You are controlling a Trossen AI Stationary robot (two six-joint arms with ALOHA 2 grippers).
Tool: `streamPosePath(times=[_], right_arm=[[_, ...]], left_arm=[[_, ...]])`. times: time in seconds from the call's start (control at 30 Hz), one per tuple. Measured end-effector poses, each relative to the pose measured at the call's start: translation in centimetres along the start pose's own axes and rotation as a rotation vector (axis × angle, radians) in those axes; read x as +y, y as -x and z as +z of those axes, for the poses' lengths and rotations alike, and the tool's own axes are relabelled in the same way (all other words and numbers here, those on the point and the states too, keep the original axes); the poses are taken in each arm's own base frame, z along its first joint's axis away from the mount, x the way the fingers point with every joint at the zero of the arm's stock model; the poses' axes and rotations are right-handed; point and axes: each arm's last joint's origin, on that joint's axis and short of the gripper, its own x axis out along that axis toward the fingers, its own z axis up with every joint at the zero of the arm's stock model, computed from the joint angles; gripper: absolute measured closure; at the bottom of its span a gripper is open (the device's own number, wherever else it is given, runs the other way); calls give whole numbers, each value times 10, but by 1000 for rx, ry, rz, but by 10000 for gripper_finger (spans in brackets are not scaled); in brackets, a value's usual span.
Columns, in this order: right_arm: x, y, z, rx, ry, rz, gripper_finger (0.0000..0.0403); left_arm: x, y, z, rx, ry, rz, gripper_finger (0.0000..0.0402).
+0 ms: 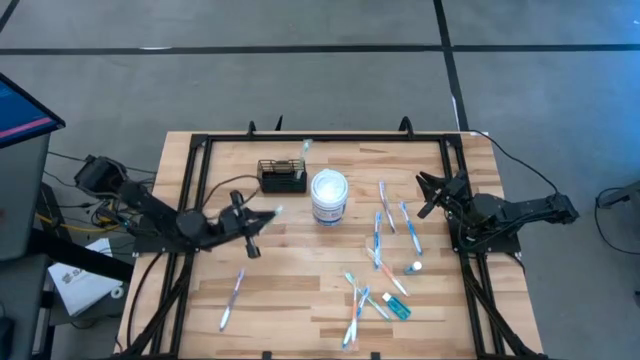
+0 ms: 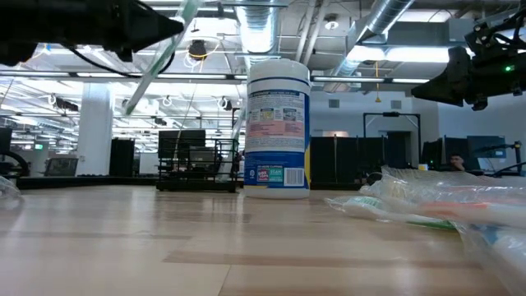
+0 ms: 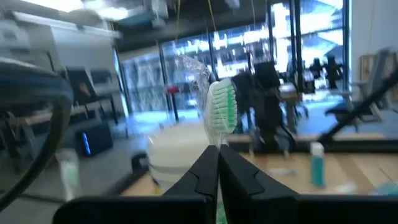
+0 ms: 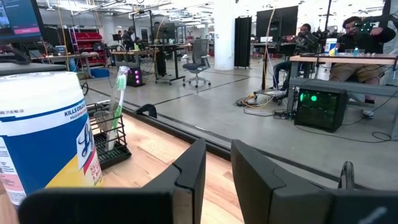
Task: Pick & Place toothbrushing station
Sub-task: Put the left green toothbrush into the mesh organizer
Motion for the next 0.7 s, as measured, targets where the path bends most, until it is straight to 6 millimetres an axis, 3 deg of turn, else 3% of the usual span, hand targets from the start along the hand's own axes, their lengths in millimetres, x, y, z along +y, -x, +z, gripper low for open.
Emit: streamPosePath(times=[0.37, 0.7], right_arm=[[0, 0, 0, 0, 0, 0, 334], [0, 0, 0, 0, 0, 0, 334]], left_arm=[[54, -4, -2, -210, -75, 62, 401], [91, -14, -6, -253, -125, 135, 401]])
